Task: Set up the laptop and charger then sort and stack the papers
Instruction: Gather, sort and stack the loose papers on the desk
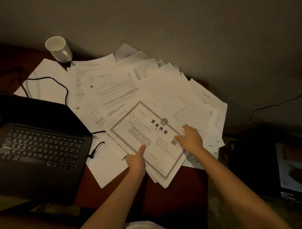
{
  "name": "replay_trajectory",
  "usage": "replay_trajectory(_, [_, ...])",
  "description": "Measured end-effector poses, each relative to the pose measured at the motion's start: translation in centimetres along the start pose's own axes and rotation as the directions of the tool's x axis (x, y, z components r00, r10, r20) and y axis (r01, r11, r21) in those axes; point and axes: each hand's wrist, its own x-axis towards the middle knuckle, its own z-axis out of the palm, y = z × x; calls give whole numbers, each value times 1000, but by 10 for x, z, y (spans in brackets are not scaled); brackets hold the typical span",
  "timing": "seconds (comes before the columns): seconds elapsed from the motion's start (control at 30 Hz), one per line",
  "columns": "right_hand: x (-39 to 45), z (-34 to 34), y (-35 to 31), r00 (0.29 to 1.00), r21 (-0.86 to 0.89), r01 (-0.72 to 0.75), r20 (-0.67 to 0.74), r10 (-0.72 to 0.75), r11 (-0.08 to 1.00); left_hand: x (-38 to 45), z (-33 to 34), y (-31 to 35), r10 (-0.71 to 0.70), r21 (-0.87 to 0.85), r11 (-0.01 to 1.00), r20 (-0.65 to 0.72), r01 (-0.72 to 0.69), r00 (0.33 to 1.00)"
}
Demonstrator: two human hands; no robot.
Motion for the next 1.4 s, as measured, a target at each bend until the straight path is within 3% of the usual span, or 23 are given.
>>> replay_trajectory(0.13, [28,-12,-11,994,81,-14,-105,23,997,-1,-5,11,75,-37,997,-2,-75,997])
replay_trajectory(0.23, [55,-23,-32,996,162,-2,-86,16,987,4,-12,29,106,-85,991,-6,-106,994])
replay_trajectory(0.4, [96,-42,-63,983,427,-121,-75,168,896,22,-24,51,-45,-106,993,-11,44,999])
replay_trajectory(0.5, [110,-48,-68,962,387,-231,-46,269,893,28,-31,53,-108,-86,990,15,109,994])
replay_trajectory(0.73, [121,-52,-62,950,333,-301,182,252,894,38,-34,53,-140,-121,980,129,156,982])
replay_trajectory(0.87, [111,-50,-65,984,280,-176,42,171,944,40,-35,51,-143,-92,984,102,153,984])
replay_trajectory(0.93, [108,-57,-68,983,288,-112,-106,148,951,41,-35,50,-124,-66,989,80,129,989])
replay_trajectory(1.1, [99,-95,-72,885,311,21,-448,127,950,34,-31,46,-69,-44,996,62,72,996])
replay_trajectory(1.27, [69,-125,-78,747,522,196,-628,218,830,21,-25,44,-89,-64,994,26,91,996])
replay_trajectory(1.4, [34,-127,-93,666,735,311,-621,414,603,19,-21,43,-99,-81,992,-26,96,995])
